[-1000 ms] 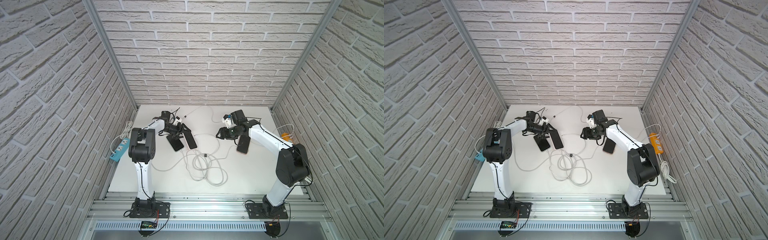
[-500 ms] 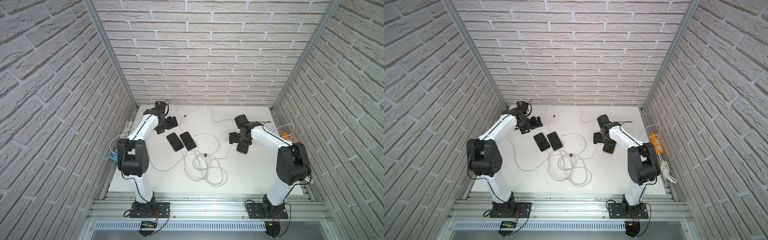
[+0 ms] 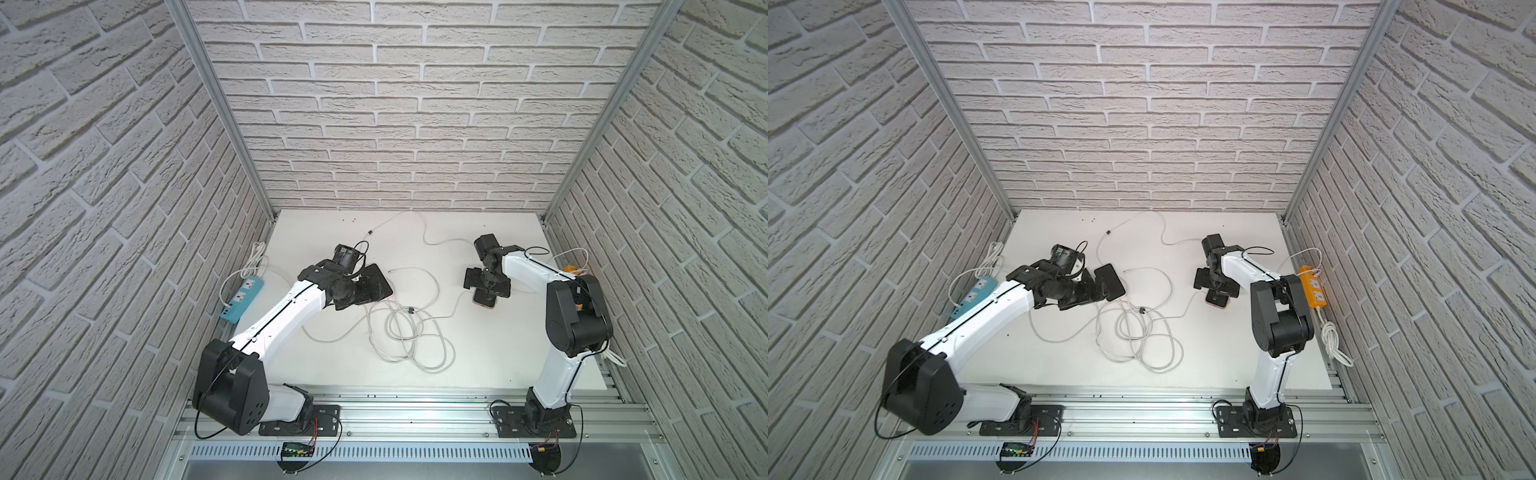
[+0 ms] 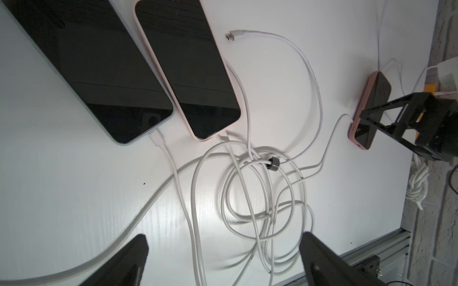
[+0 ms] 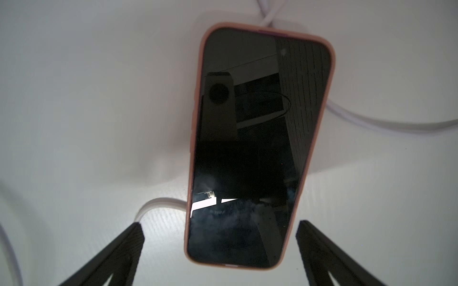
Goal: Plug the charging cable into the phone
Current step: Pick up the phone at the center of the board.
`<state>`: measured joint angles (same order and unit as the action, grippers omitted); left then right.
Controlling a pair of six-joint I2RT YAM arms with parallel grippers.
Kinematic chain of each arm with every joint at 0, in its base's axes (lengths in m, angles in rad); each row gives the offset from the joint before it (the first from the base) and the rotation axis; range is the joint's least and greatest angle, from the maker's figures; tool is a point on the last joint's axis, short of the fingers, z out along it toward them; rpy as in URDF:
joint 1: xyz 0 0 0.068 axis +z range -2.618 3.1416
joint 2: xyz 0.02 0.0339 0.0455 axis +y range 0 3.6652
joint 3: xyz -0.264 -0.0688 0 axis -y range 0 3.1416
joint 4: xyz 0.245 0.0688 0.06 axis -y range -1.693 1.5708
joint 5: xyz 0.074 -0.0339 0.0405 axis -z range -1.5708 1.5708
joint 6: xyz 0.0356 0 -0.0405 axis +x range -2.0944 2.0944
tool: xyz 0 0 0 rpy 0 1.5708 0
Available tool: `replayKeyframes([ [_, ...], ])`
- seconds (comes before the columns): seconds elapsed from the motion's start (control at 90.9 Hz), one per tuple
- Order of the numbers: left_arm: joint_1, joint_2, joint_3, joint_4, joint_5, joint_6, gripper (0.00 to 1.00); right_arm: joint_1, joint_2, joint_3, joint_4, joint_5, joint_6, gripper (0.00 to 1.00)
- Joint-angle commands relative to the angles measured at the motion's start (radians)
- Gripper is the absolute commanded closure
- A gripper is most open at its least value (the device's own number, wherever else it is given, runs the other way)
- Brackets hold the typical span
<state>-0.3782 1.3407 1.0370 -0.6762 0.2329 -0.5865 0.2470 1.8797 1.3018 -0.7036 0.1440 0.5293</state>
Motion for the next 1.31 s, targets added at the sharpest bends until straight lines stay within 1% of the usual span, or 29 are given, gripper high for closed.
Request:
replayKeyframes([
  [0.0,0.000,-0.066,-0.056,0.044,0.013,-0.038,0.02,0.003,0.028,0.046,-0.025,0.062,0.087,0.00],
  [0.176,-0.004,-0.146,-0.126,0.050,0.008,-0.050,0.02,0.002,0.036,0.025,0.002,0.060,0.135,0.00],
  [0.308,-0.004,-0.152,-0.142,0.041,0.010,-0.045,0.02,-0.007,0.059,0.031,-0.009,0.077,0.132,0.00],
  [0.385,-0.003,-0.156,-0.146,0.040,0.011,-0.045,0.02,-0.019,0.068,0.010,0.026,0.051,0.140,0.01],
  [0.528,-0.003,-0.160,-0.148,0.040,0.009,-0.050,0.02,-0.022,0.136,0.010,0.036,0.015,0.122,0.04],
  [0.693,-0.004,-0.146,-0.150,0.044,0.008,-0.056,0.02,-0.031,0.140,0.010,0.041,0.000,0.107,0.13],
  [0.825,-0.008,-0.138,-0.146,0.051,0.010,-0.067,0.02,-0.029,0.133,0.012,0.045,-0.038,0.078,0.30],
  [0.869,-0.010,-0.138,-0.142,0.055,0.014,-0.073,0.02,-0.022,0.120,0.018,0.041,-0.041,0.066,0.34],
  [0.913,-0.010,-0.138,-0.138,0.060,0.024,-0.077,0.02,-0.013,0.107,0.027,0.041,-0.040,0.045,0.37],
  [0.968,-0.011,-0.138,-0.129,0.071,0.037,-0.082,0.02,0.011,0.050,0.044,0.052,-0.053,0.004,0.41],
  [1.056,-0.011,-0.137,-0.112,0.099,0.062,-0.085,0.05,0.067,-0.009,0.083,0.070,-0.101,-0.094,0.45],
  [1.133,-0.011,-0.130,-0.093,0.127,0.086,-0.087,0.08,0.124,-0.044,0.130,0.044,-0.138,-0.185,0.49],
  [1.21,-0.009,-0.122,-0.076,0.146,0.084,-0.099,0.11,0.178,-0.075,0.157,0.022,-0.198,-0.264,0.50],
  [1.298,-0.006,-0.099,-0.044,0.171,0.080,-0.107,0.14,0.238,-0.131,0.139,0.045,-0.292,-0.331,0.51],
])
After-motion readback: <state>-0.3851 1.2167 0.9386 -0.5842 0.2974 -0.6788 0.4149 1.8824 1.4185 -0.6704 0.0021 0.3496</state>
